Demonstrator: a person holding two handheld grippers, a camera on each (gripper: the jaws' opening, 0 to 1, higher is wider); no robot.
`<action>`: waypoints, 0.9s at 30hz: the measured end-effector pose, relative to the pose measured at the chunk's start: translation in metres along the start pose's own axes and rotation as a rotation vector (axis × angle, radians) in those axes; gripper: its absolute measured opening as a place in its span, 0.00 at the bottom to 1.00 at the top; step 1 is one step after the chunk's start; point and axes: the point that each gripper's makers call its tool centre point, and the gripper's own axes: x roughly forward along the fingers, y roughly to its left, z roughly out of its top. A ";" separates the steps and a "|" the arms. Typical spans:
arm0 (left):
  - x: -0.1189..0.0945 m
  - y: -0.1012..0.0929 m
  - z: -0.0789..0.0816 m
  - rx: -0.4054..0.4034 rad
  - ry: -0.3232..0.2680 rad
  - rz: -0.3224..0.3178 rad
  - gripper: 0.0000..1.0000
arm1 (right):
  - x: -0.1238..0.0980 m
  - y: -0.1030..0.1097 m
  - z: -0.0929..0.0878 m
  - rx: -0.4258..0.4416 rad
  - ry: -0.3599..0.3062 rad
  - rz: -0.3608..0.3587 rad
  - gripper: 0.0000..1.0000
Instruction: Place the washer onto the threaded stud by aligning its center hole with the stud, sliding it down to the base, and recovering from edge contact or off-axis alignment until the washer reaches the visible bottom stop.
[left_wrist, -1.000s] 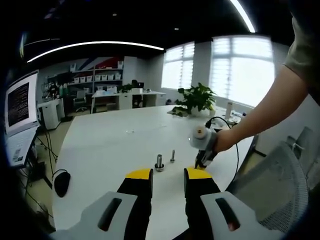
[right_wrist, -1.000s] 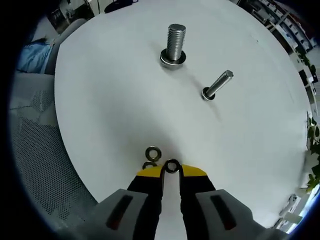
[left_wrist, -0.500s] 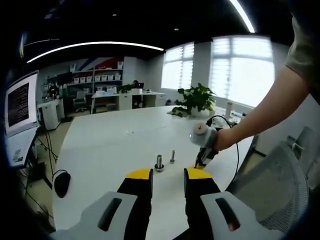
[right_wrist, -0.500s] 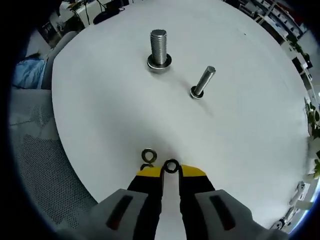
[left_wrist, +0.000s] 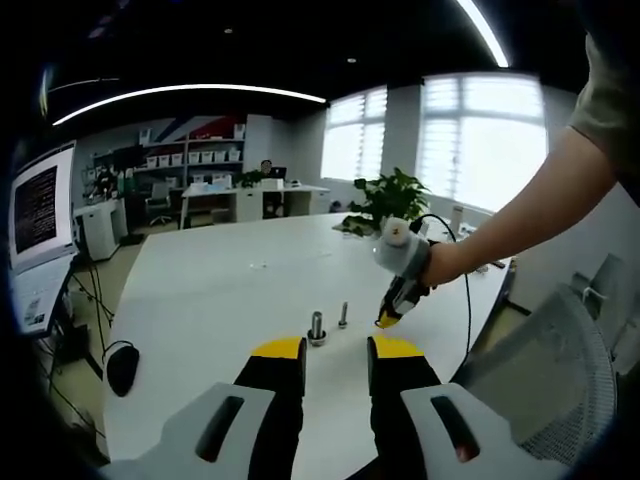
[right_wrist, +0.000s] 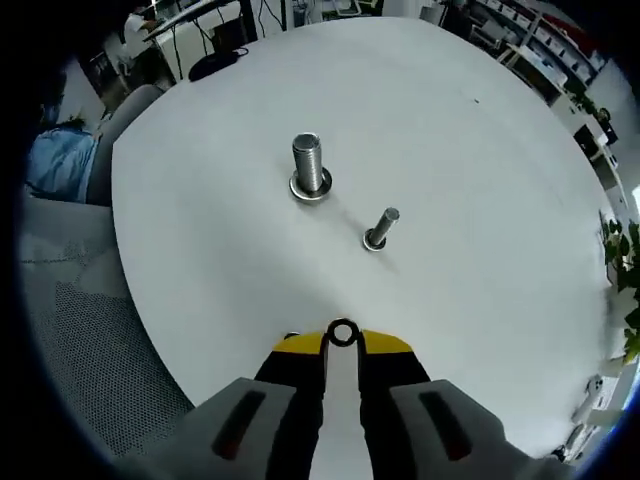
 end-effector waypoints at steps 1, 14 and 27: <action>0.000 0.000 -0.001 0.001 0.003 0.000 0.22 | -0.002 -0.001 0.004 -0.002 -0.008 0.000 0.13; -0.001 0.001 0.001 -0.003 -0.004 0.003 0.22 | -0.011 -0.015 0.047 -0.082 -0.056 -0.035 0.13; 0.000 0.001 -0.001 -0.005 0.002 0.000 0.22 | -0.004 -0.024 0.065 -0.146 -0.050 -0.055 0.13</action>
